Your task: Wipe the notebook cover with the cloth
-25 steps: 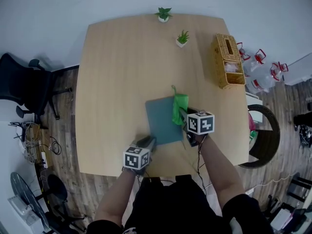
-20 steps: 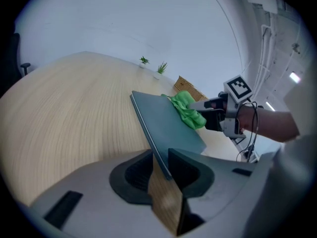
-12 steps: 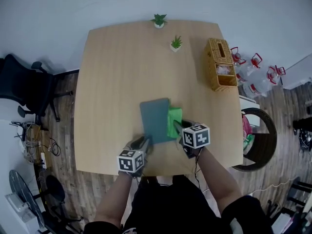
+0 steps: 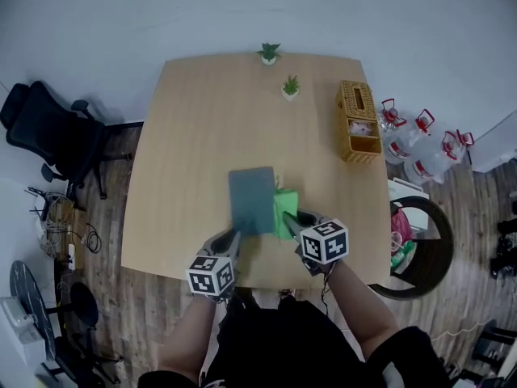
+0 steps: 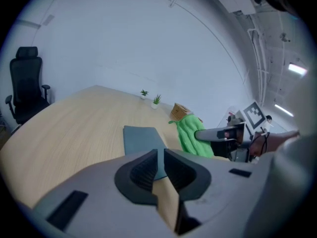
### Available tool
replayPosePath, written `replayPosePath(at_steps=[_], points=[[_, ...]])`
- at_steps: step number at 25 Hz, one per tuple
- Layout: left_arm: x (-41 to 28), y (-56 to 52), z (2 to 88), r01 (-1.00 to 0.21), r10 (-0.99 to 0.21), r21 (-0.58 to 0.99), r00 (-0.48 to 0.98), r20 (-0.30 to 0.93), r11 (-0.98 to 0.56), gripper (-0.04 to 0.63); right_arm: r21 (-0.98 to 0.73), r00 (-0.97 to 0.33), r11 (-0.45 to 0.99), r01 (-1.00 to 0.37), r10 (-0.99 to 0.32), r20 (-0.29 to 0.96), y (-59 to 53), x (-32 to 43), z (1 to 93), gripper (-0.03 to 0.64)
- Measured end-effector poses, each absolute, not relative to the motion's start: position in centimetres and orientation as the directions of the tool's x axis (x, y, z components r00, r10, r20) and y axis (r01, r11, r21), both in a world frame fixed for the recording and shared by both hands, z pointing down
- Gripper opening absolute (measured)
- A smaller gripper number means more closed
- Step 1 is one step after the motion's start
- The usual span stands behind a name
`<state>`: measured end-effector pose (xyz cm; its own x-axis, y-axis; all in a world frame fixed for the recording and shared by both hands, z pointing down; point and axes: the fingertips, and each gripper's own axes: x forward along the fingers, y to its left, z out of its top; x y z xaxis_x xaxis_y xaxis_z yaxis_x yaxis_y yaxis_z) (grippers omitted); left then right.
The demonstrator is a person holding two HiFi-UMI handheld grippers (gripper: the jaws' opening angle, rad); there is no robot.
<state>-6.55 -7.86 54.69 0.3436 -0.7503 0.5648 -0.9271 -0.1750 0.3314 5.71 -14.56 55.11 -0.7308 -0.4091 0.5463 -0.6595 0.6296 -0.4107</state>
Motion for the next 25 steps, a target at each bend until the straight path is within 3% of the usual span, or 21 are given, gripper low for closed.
replayPosePath(at_steps=[8,15,25], points=[[-5.7,-3.5,51.0,-0.941,-0.840,0.331,0.237,0.489,-0.072,0.015,-0.399,-0.805,0.733,-0.551,-0.342,0.484,-11.0,5.8,51.7,0.057],[-8.7,1.3,49.4,-0.932,-0.876,0.363,0.184,0.445,-0.011,0.015,-0.402,-0.838,0.774,-0.489,-0.290,0.462,-7.0,1.5,50.5,0.057],[-13.7,8.4,48.8,-0.931,-0.852,0.348,0.270,0.449,-0.111,0.015,-0.400,-0.810,0.732,-0.552,-0.356,0.465,0.2,-3.8,49.8,0.057]])
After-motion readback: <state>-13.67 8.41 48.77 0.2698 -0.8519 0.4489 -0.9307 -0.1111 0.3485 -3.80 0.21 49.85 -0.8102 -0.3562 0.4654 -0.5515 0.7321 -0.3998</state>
